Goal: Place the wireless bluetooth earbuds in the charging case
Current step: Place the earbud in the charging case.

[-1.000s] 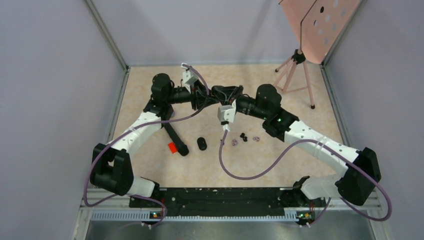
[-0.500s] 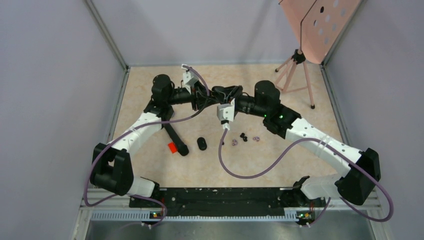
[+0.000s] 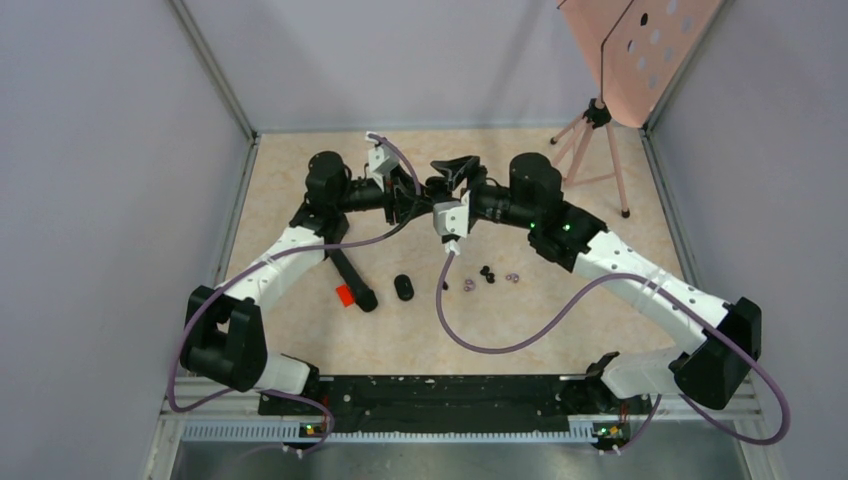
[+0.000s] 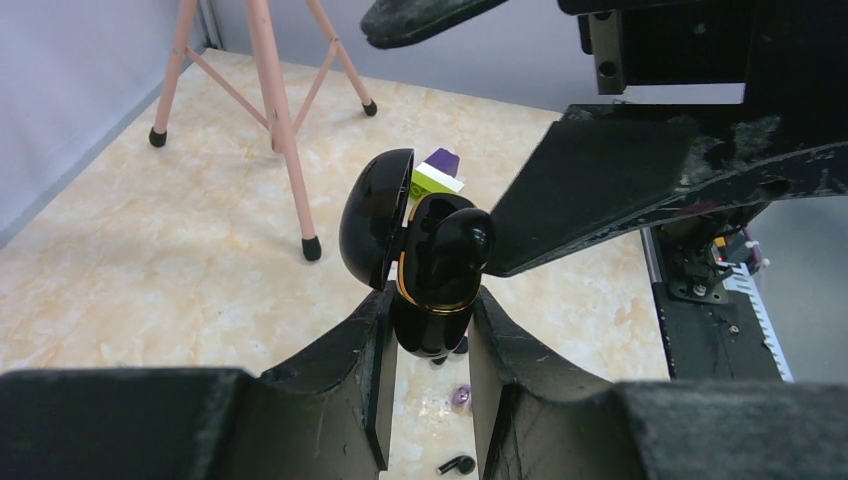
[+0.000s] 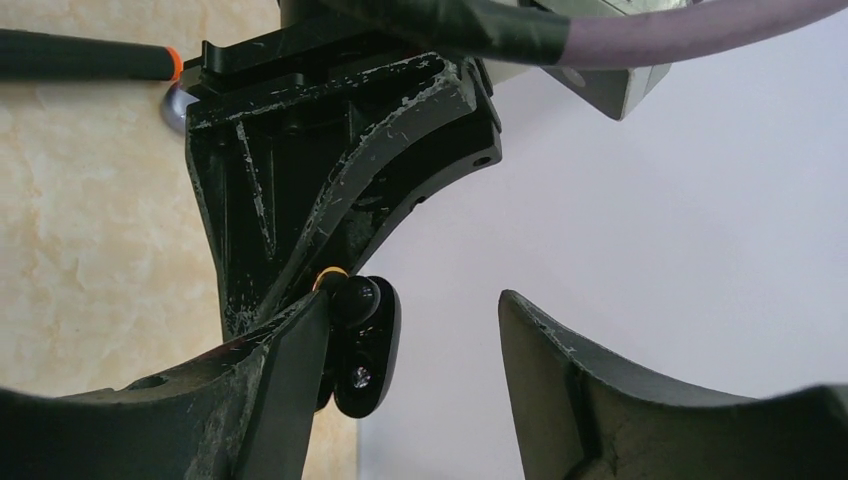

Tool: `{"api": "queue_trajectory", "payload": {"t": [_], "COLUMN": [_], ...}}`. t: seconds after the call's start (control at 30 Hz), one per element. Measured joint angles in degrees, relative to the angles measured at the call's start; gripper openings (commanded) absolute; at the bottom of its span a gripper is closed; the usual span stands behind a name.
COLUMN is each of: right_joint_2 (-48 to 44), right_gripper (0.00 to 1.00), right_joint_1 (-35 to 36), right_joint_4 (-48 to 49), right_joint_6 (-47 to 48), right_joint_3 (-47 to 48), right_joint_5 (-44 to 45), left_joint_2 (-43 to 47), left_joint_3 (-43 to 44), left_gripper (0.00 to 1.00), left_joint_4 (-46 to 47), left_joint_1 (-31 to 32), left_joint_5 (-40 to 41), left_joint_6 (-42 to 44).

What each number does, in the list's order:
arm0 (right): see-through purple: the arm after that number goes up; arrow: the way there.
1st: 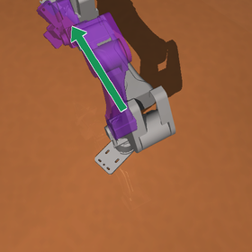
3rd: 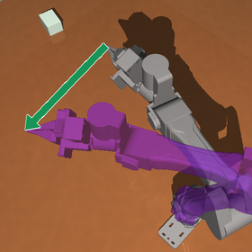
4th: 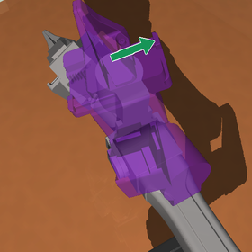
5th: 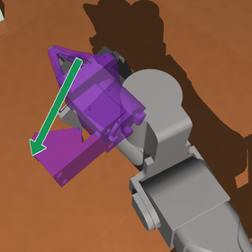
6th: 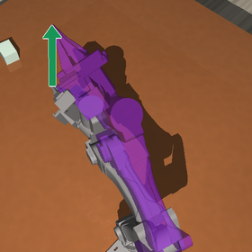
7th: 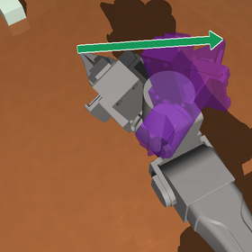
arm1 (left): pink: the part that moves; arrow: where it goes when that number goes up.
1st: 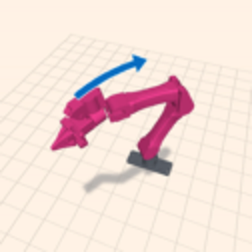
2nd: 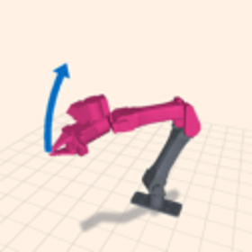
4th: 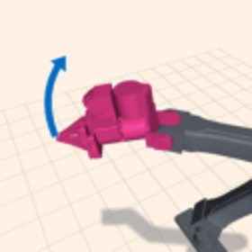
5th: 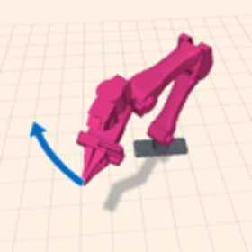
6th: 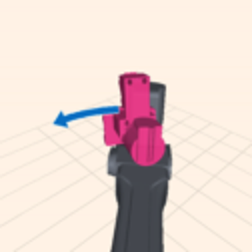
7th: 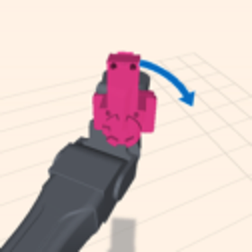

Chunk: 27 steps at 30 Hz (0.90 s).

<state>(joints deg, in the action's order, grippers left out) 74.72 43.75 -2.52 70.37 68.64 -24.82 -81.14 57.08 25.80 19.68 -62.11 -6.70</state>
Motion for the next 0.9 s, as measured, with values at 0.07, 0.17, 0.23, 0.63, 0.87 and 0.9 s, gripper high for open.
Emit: {"api": "queue_trajectory", "payload": {"t": [0.07, 0.17, 0.23, 0.63, 0.87, 0.9], "right_joint_2": [0.00, -0.09, -0.09, -0.31, -0.35, -0.35], "right_gripper": [0.67, 0.69, 0.71, 0.66, 0.60, 0.59], "right_joint_1": [0.00, -0.02, -0.04, -0.37, -0.48, -0.57], "right_joint_4": [-2.64, -6.93, -10.43, -14.14, -13.14, -13.03], "right_joint_6": [-0.42, -1.49, -2.16, -16.24, -26.80, -28.55], "right_joint_3": [1.42, 2.45, 2.43, 4.35, 8.94, 9.16], "right_joint_5": [0.11, 0.11, 0.26, 3.37, 4.70, 5.07], "left_joint_2": [0.00, 0.00, 0.00, -0.02, -0.02, 0.00], "left_joint_3": [-0.11, -0.17, -0.15, -0.37, -1.05, -1.11], "left_gripper": [0.00, 0.00, 0.00, 0.00, 0.00, 0.00], "left_joint_4": [0.35, 1.75, 3.08, 4.66, 4.57, 4.52], "left_joint_1": [0.02, 0.00, 0.00, 0.00, 0.00, 0.00], "left_joint_5": [0.22, 0.79, 1.31, 2.01, 1.95, 1.95], "left_joint_6": [-0.02, -0.20, -0.48, -0.87, -0.33, -0.20]}}
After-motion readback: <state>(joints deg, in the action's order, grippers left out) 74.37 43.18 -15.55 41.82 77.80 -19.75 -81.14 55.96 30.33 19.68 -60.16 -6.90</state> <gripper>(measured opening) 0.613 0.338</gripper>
